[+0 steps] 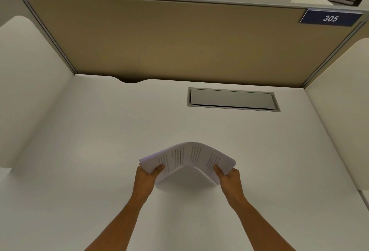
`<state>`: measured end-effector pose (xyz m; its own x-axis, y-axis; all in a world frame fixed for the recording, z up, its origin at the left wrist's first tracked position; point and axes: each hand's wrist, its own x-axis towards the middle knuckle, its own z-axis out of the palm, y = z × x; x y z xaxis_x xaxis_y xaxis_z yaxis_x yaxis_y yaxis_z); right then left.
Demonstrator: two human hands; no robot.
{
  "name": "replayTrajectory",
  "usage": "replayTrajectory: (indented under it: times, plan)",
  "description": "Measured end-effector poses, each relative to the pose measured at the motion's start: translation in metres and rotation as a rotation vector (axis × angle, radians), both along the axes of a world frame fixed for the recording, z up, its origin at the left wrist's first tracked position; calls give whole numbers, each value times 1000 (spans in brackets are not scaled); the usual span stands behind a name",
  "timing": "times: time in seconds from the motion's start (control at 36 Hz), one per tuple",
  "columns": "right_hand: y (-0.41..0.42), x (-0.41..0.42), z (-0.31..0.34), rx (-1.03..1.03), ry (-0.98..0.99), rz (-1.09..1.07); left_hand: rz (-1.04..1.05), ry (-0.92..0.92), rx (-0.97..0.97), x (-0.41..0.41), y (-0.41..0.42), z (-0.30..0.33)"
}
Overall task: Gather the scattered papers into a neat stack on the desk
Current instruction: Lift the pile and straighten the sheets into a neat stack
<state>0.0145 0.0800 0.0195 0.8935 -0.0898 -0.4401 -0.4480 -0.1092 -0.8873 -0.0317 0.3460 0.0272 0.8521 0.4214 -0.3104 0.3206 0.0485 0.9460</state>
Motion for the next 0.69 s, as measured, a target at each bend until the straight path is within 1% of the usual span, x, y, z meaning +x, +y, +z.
replayTrajectory:
  times: [0.11, 0.36, 0.53, 0.69]
  plan:
    - [-1, 0, -2, -2, -3, -10, 27, -18, 3, 2, -1, -3]
    - [-2, 1, -8, -26, 18, 7, -20, 23, 23, -1, -3, -14]
    - [-7, 3, 2, -78, -11, 46, 15, -35, 40, -4, -2, -7]
    - [-10, -2, -4, -100, 42, 131, -3, 38, 18, -19, -7, -20]
